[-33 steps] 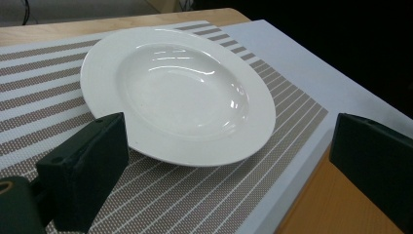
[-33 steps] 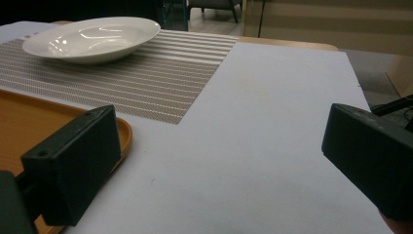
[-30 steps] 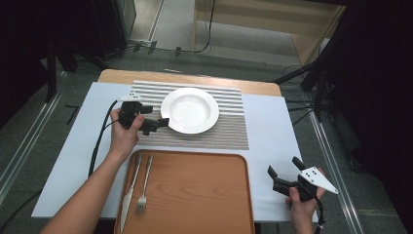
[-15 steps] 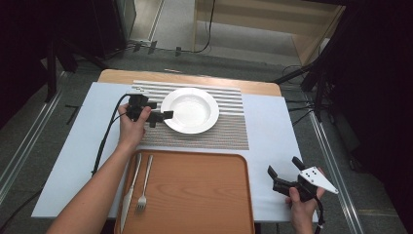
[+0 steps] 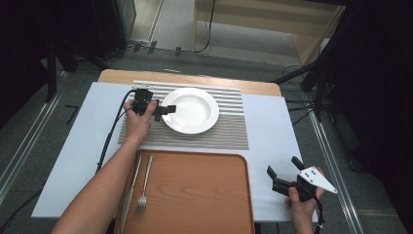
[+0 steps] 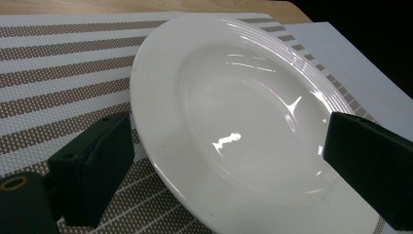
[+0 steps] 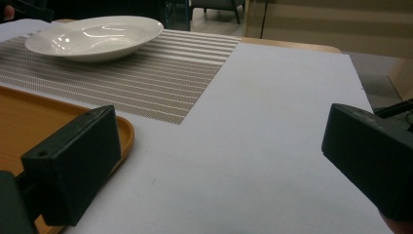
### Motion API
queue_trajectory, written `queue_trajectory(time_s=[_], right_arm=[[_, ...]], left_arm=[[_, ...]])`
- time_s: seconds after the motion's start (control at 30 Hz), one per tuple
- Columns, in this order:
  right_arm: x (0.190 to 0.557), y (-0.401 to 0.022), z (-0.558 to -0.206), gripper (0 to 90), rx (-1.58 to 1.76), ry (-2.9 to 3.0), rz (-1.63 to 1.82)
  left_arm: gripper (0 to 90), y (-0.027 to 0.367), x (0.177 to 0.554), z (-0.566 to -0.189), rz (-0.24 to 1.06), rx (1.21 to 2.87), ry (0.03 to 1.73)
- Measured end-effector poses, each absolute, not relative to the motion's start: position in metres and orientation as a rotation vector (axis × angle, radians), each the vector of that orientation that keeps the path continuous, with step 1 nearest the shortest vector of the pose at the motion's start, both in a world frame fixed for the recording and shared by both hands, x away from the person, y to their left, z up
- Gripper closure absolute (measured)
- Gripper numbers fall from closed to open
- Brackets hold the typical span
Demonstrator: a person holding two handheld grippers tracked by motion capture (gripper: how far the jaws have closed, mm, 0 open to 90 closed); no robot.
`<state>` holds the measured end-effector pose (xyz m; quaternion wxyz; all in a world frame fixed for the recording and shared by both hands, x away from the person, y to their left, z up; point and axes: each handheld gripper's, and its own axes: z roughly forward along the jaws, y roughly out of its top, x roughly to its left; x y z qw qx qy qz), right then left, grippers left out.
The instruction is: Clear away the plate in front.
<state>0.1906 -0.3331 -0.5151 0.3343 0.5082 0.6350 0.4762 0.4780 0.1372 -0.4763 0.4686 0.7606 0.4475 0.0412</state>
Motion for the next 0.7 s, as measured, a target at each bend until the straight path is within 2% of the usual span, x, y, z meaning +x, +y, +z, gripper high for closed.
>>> queue_trajectory(time_s=[0.1, 0.57, 0.63, 0.7], right_arm=[[0.191, -0.333, -0.515, 0.0, 1.326, 1.658, 1.244], [0.191, -0.333, -0.515, 0.0, 1.324, 1.661, 1.242], [0.191, -0.333, -0.515, 0.0, 1.325, 1.661, 1.243], [0.191, -0.333, -0.515, 0.0, 1.327, 1.660, 1.243]], left_arm=[[5.2, 0.138, 0.482, -0.480, 0.098, 1.848, 1.131], [5.2, 0.139, 0.490, -0.497, 0.022, 1.864, 1.188], [13.7, 0.136, 0.491, -0.498, 0.022, 1.876, 1.198], [13.7, 0.134, 0.491, -0.499, 0.014, 1.881, 1.196]])
